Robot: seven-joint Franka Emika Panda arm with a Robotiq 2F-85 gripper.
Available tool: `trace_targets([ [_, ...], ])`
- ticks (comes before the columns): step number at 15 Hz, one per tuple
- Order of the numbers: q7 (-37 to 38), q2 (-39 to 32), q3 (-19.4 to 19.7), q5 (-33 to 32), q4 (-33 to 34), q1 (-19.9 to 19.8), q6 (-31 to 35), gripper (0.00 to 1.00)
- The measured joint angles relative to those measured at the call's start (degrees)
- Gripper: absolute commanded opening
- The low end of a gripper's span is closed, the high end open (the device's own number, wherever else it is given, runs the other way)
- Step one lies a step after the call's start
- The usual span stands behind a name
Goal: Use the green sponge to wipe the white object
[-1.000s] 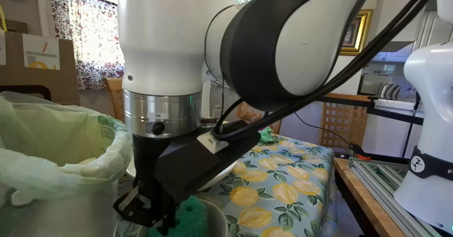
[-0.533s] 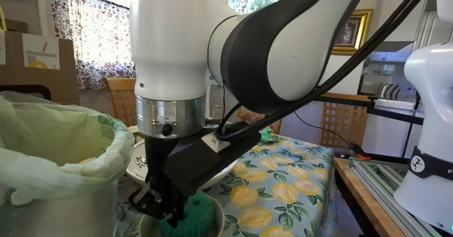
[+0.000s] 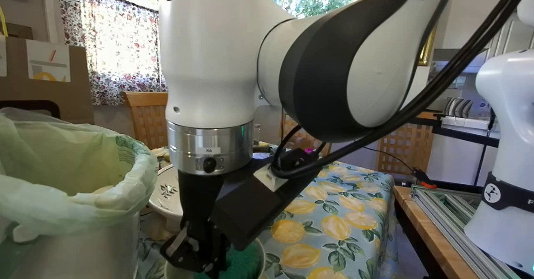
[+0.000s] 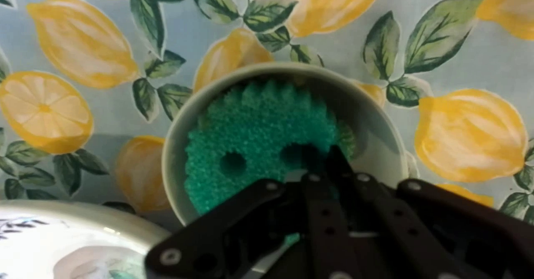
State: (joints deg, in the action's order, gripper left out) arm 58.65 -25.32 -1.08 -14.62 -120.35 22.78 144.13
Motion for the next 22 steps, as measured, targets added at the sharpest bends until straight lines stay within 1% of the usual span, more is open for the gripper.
trace_targets([
  [4, 0.0, 0.0, -0.2, 0.0, 0.0, 1.1, 0.0, 0.02],
  [7, 0.0, 0.0, -0.3, 0.0, 0.2, 1.2, 0.0, 0.02],
  [16, -0.1, -0.2, -0.3, 0.7, 2.7, -0.8, -0.1, 0.02],
  [22, -0.1, -0.2, -0.3, 0.7, 2.5, -1.2, -0.2, 0.02],
])
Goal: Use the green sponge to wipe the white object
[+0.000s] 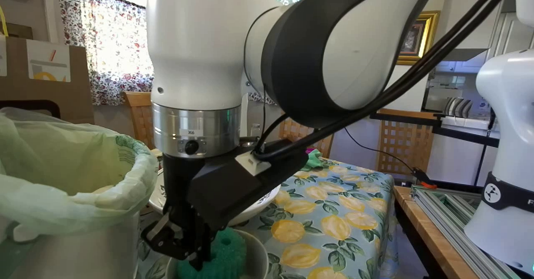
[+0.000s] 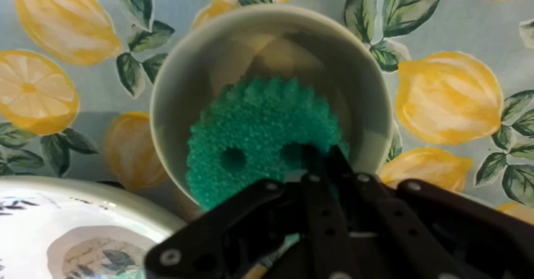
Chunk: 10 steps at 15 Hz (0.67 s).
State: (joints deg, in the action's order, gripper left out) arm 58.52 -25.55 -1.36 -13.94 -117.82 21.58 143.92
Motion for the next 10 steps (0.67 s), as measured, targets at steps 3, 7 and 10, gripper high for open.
trace_targets([
  [3, -0.1, 0.7, 0.1, 0.0, 0.0, -0.2, -0.1, 0.02],
  [7, -1.3, 4.0, 0.1, 0.0, -0.2, -1.8, -1.7, 0.02],
  [10, -4.1, 7.3, 0.0, 0.4, -0.3, -3.9, -3.5, 0.02],
])
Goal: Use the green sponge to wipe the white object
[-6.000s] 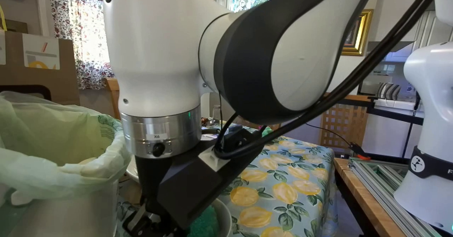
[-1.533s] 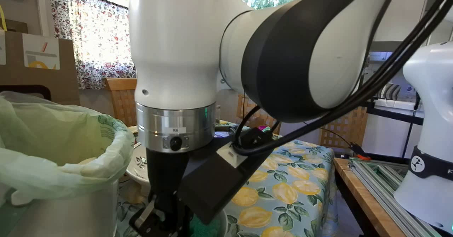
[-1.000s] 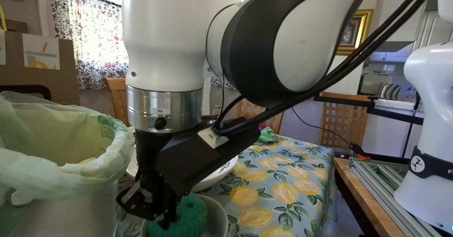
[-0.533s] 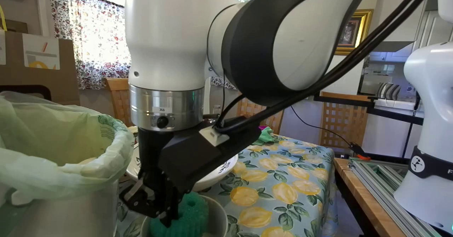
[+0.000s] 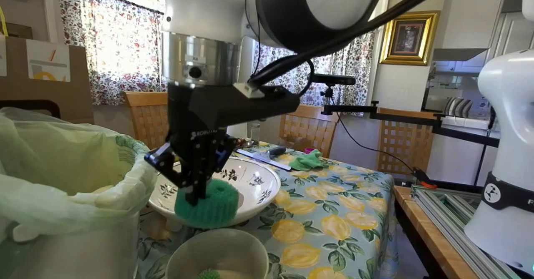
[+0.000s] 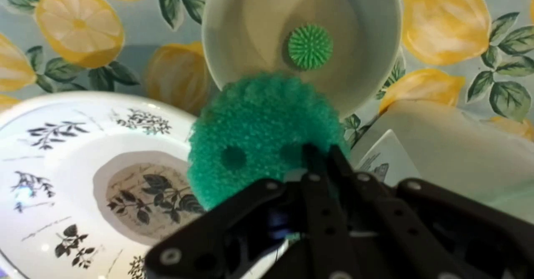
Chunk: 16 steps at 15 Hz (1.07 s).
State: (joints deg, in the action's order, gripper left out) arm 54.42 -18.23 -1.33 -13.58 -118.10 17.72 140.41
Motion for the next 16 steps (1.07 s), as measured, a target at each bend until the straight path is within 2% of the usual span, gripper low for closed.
trace_targets([
  [8, -4.9, 6.7, 0.4, 0.7, -2.4, -6.1, -8.0, 0.02],
  [14, -6.3, 9.5, 1.9, 0.8, -4.8, -11.2, -10.0, 0.02],
  [15, -6.3, 9.8, 2.1, 0.8, -5.2, -11.9, -10.0, 0.08],
  [16, -6.2, 10.0, 2.4, 0.8, -5.7, -12.4, -10.0, 0.08],
])
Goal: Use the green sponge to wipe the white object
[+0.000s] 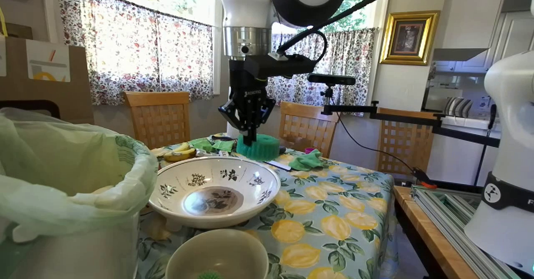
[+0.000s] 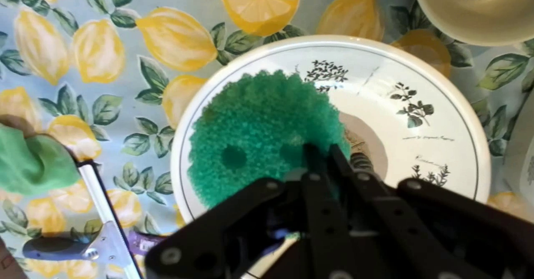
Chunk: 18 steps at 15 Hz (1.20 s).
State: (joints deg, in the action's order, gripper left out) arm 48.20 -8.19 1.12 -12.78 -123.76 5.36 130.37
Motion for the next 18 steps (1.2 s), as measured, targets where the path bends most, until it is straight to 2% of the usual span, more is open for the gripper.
trace_targets([
  [3, 0.0, 0.4, 0.2, 0.1, -0.8, -0.7, 0.0, 0.08],
  [4, 0.0, 0.4, 0.2, 0.1, -0.8, -0.7, 0.0, 0.02],
  [9, 0.0, 0.3, 0.5, 0.1, -0.8, -1.2, 0.1, 0.02],
  [18, 0.0, -1.6, 6.9, 0.2, -1.3, -7.8, 0.3, 0.02],
])
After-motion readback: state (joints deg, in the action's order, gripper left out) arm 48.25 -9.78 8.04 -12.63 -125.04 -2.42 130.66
